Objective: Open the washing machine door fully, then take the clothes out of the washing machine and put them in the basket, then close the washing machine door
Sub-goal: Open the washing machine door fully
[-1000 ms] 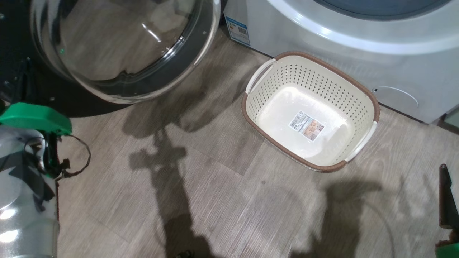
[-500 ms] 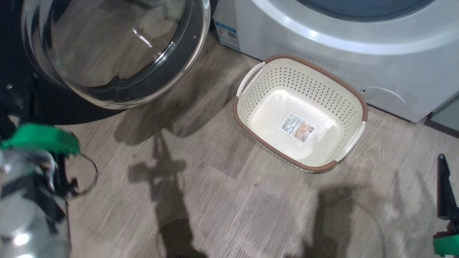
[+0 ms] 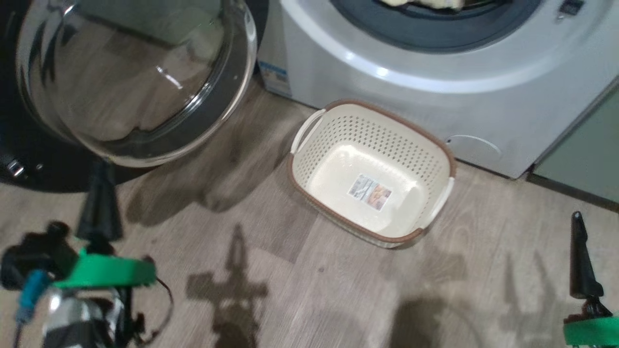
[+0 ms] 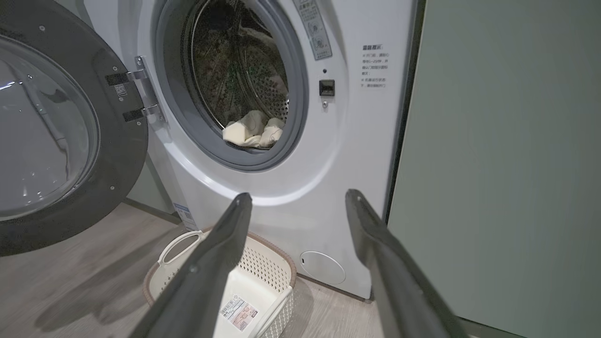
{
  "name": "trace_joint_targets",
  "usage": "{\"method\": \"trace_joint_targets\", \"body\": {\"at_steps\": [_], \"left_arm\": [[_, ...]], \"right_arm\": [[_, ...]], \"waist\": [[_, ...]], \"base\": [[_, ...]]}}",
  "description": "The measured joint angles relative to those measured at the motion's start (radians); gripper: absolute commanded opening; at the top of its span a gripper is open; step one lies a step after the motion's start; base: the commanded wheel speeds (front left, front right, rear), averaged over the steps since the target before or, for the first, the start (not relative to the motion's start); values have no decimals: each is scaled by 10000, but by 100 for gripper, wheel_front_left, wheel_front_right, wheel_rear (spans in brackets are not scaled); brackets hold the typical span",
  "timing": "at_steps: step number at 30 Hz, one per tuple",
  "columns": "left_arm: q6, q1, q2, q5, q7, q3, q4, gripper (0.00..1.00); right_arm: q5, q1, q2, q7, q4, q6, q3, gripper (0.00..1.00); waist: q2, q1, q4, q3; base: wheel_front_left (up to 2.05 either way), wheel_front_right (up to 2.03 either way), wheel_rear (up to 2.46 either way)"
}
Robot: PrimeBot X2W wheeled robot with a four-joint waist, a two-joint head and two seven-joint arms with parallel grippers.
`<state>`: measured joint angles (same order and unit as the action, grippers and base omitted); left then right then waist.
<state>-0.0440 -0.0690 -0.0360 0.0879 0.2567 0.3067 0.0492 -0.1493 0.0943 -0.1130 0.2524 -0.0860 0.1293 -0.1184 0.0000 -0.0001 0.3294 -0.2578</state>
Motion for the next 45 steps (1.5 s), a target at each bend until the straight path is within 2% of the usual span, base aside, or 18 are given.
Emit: {"method": "trace_joint_targets", "body": {"at_steps": [5,6,10,11,12,13,14,15,26,31,37,45], "left_arm": [[-15,879,-4,171,0,-1313,719,0],[-15,879,-4,171,0,-1313,719,0],[-84,1286,-10,295,0,-2299,861,0],[-84,1337,-19,293,0,-2487,869,12],[-88,1365,-19,293,0,-2612,869,35],[-123,1392,-23,293,0,-2704,859,58],[-130,1415,-29,293,0,-2773,823,92],[-138,1440,-29,293,0,-2801,757,100],[-224,1821,-100,280,-284,-2951,341,100],[-395,1850,-211,278,-466,-2865,217,100],[-564,1881,-230,265,-631,-2855,188,100],[-640,1884,-376,265,-677,-2813,73,100]], "right_arm": [[31,5,217,0,31,0,184,100],[31,5,217,0,31,0,184,100],[115,6,313,-2,-6,0,274,100],[117,7,330,-2,-35,0,293,100],[117,8,347,0,-54,0,313,100],[117,9,385,0,-73,0,330,100],[132,14,445,-2,-104,0,332,100],[180,19,504,0,-115,0,341,100],[188,504,570,0,-213,0,941,100],[188,664,585,0,-219,0,1206,100],[188,796,600,0,-221,0,1170,100],[186,895,640,0,-219,0,1095,100]], "waist": [[0,0,-465,368],[0,0,-465,368],[0,0,-956,567],[0,0,-1089,610],[0,0,-1222,654],[0,1,-1359,699],[0,1,-1494,744],[0,1,-1629,794],[0,0,-3203,1452],[0,0,-3881,1719],[0,1,-4158,1914],[0,2,-4145,1969]], "base": [[0,0,0],[0,0,0],[0,0,0],[0,0,0],[0,0,0],[0,0,0],[0,0,0],[0,0,0],[0,0,0],[0,0,0],[0,0,0],[0,0,0]]}}
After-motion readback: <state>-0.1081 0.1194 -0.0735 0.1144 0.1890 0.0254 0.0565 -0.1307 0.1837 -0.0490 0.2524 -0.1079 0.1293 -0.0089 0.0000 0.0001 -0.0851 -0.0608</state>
